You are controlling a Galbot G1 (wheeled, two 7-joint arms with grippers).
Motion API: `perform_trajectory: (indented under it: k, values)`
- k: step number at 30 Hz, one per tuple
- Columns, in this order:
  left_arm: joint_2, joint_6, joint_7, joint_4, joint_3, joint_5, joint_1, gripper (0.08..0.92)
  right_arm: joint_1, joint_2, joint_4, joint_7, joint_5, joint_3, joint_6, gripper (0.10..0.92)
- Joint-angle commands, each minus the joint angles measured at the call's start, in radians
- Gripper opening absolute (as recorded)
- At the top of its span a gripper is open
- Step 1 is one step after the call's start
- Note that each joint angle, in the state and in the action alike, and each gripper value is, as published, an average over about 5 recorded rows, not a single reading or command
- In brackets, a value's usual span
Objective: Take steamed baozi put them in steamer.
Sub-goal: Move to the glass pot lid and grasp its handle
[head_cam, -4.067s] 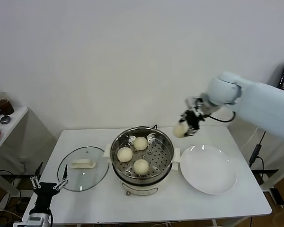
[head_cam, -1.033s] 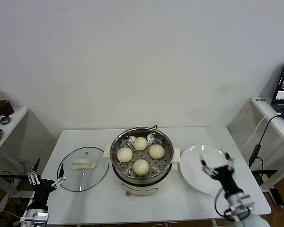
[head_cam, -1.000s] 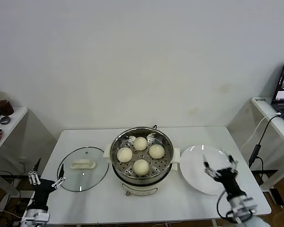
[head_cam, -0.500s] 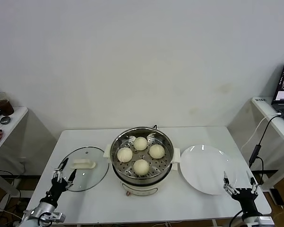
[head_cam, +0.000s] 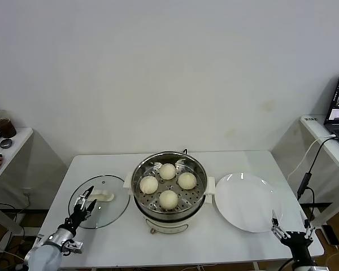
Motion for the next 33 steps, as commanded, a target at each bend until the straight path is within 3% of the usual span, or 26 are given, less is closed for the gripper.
perform_trajectory:
  k: [1, 20, 33]
  values:
    - [0.005, 0.001, -0.007, 0.115, 0.036, 0.062, -0.112, 0.823, -0.008, 0.011, -0.007, 0.003, -0.001, 0.004, 0.006, 0.823]
    - [-0.008, 0.016, 0.029, 0.154, 0.070, 0.054, -0.179, 0.807, -0.005, 0.016, -0.030, 0.001, -0.017, -0.022, 0.013, 0.823]
    - [-0.021, 0.027, 0.041, 0.196, 0.085, 0.050, -0.213, 0.455, -0.009, 0.021, -0.036, -0.002, -0.030, -0.044, 0.013, 0.823]
